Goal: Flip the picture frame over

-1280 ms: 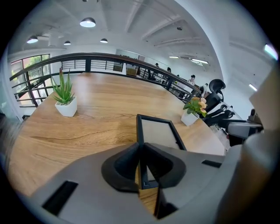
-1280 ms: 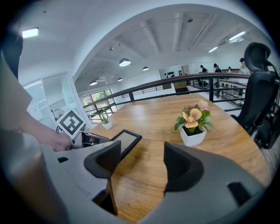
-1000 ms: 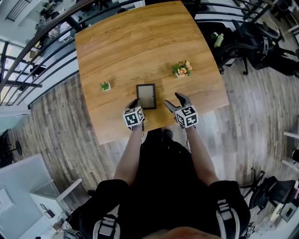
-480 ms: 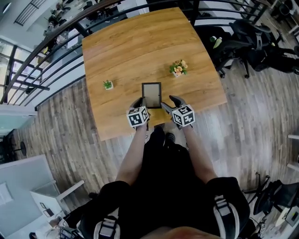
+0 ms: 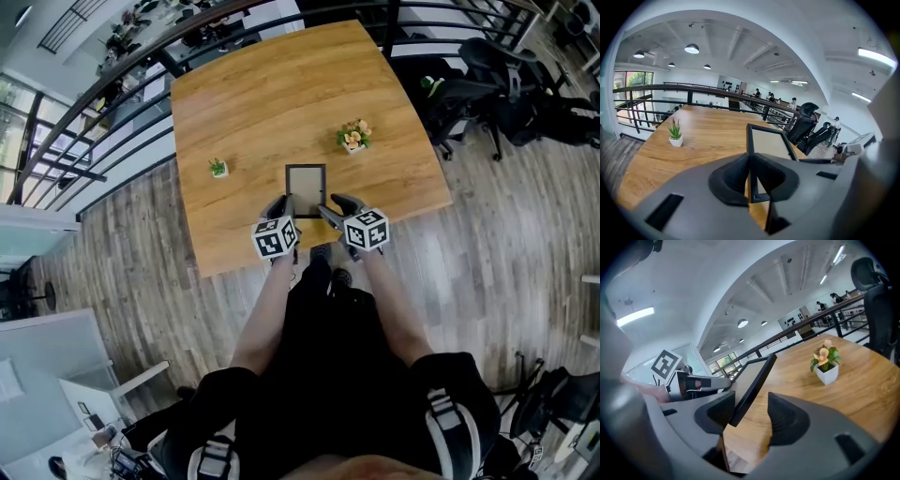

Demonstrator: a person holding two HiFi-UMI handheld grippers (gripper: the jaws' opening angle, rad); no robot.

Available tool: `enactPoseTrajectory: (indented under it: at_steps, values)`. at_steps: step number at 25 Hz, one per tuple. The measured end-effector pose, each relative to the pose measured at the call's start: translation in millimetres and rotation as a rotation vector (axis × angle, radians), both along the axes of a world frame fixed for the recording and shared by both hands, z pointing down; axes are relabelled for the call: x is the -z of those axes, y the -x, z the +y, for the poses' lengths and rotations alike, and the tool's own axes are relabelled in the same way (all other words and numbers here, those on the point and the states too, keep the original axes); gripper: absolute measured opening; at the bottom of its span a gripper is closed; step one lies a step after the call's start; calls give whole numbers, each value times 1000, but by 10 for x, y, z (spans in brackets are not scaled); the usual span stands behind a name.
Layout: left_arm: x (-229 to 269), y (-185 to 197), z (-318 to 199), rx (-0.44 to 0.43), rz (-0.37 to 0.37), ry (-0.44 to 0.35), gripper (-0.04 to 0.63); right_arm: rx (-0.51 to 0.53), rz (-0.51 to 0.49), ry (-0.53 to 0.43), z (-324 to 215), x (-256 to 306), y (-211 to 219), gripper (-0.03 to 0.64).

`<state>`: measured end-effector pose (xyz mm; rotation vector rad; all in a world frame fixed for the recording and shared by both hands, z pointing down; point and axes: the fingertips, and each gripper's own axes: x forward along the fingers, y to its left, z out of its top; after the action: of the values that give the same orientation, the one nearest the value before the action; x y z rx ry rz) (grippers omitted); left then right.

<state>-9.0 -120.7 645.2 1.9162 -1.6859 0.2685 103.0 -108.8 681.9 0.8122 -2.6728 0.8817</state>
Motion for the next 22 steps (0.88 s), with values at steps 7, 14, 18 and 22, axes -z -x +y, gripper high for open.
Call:
enactPoseTrajectory:
  at_steps: [7,14,18,22]
  values:
    - [200,9,74,-12,10,-80,57,45,-91,39,97,112,140,184]
    - [271,77,88,-16,33,-116,57,60,-166,70,108,247,202,146]
    - [294,113,80,-20,49,-125,57,68,-219,78,121,378,229,129]
    - [313,109,34,-32,57,-131,55,67,-268,89,106,475,222,111]
